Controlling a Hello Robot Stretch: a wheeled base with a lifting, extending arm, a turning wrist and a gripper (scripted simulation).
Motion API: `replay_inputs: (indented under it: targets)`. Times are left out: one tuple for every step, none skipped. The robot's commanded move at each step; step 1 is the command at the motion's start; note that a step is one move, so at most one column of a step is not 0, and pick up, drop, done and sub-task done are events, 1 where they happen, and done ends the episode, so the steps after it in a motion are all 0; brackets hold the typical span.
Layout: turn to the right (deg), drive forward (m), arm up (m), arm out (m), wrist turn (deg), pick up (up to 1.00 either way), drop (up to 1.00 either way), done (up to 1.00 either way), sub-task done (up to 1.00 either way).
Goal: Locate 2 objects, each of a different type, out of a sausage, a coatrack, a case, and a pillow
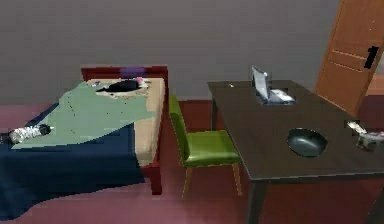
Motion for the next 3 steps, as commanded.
replay_inputs:
  targets:
    - [45.0,0.0,0.0,0.0,0.0,0.0,0.0,0.0,0.0]
    - [30.0,0.0,0.0,0.0,0.0,0.0,0.0,0.0,0.0]
    - [0.0,1.0,0.0,0.0,0.0,0.0,0.0,0.0,0.0]
